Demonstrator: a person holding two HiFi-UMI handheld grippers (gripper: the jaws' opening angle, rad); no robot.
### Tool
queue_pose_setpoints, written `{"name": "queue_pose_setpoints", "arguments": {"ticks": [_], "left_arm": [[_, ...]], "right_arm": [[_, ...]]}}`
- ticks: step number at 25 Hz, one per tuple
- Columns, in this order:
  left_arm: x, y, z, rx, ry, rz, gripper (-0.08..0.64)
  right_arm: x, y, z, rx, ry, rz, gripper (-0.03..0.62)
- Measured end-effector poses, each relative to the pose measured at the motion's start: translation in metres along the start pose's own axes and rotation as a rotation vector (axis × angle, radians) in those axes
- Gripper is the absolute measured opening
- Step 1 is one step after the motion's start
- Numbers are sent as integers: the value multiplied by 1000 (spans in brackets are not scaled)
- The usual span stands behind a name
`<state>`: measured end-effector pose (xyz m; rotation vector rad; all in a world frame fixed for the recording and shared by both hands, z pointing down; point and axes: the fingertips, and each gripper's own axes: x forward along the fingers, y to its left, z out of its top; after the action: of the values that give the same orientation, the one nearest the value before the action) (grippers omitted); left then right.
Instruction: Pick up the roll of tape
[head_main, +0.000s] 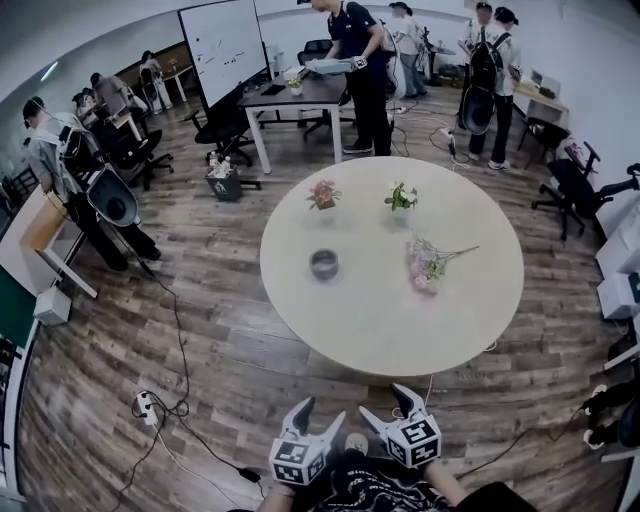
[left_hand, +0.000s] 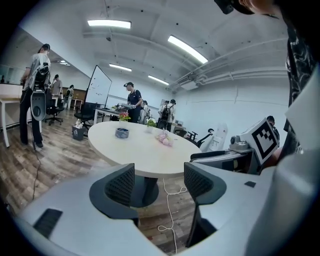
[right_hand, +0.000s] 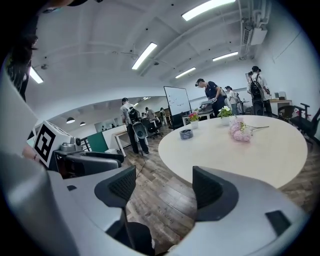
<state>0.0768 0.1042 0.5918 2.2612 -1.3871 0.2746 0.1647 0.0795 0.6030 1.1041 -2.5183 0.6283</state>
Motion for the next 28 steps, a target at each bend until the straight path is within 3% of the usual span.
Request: {"name": "queue_pose_setpoints", "arguments": {"ticks": [15, 28], "left_arm": [[49, 30, 30, 61, 12, -79, 314], [112, 128, 99, 90, 11, -187, 314]], "right_arm": [[43, -22, 18, 55, 4, -42, 341], [149, -37, 74, 83, 9, -122, 336]]}}
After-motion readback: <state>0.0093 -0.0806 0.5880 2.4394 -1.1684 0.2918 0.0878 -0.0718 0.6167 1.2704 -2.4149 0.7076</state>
